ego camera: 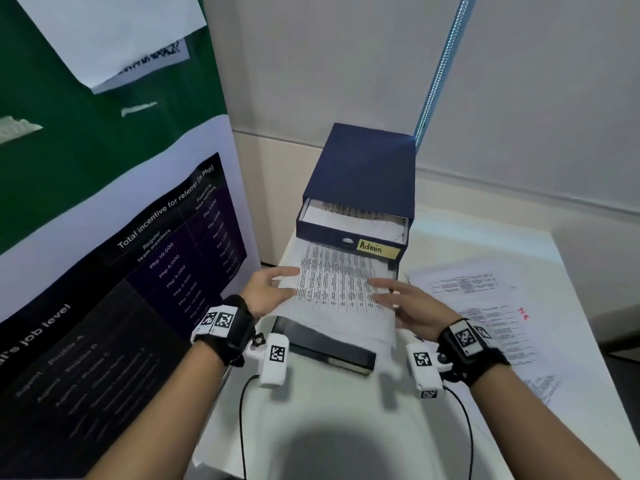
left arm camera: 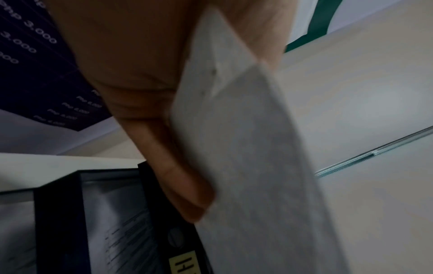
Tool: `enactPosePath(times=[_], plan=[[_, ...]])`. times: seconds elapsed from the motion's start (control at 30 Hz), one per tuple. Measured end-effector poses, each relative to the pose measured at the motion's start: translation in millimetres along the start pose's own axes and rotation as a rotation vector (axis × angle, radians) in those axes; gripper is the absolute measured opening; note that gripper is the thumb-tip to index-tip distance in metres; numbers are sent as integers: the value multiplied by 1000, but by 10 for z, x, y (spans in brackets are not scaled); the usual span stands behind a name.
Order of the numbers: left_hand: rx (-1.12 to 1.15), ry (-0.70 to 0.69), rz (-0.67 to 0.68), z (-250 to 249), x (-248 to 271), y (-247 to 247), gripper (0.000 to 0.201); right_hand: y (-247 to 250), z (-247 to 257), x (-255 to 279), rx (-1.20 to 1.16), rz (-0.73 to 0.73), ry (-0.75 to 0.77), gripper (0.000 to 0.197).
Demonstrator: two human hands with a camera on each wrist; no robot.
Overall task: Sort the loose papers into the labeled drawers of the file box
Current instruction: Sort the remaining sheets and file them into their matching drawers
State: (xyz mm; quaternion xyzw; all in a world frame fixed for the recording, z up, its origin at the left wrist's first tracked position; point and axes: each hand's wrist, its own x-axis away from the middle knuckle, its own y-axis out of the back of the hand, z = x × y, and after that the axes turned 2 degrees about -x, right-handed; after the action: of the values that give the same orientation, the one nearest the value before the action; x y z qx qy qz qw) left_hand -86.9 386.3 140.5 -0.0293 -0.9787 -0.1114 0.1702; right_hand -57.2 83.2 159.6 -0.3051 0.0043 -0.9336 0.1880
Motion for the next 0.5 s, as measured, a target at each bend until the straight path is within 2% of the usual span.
enactPosePath(times=[0.07, 0.13, 0.23, 0.37, 0.43, 0.5], plan=[[-2, -1, -38, 2, -136, -39, 45, 107, -62, 57, 100, 163, -91, 36], [11, 2, -78, -44, -244, -114, 47, 165, -87, 63, 64, 212, -165, 35], [-106, -19, -200, -153, -324, -245, 28, 180, 4, -43, -18, 93, -135, 30], [-486, -152, -392, -283, -361, -396, 24, 185, 221, -287, -103, -27, -66, 28], [-602, -201, -414, -336, -350, -476, 24, 183, 314, -309, -66, -4, -81, 28], [-590, -101, -415, -335, -354, -536, 32, 188, 390, -195, -12, 97, -127, 31]])
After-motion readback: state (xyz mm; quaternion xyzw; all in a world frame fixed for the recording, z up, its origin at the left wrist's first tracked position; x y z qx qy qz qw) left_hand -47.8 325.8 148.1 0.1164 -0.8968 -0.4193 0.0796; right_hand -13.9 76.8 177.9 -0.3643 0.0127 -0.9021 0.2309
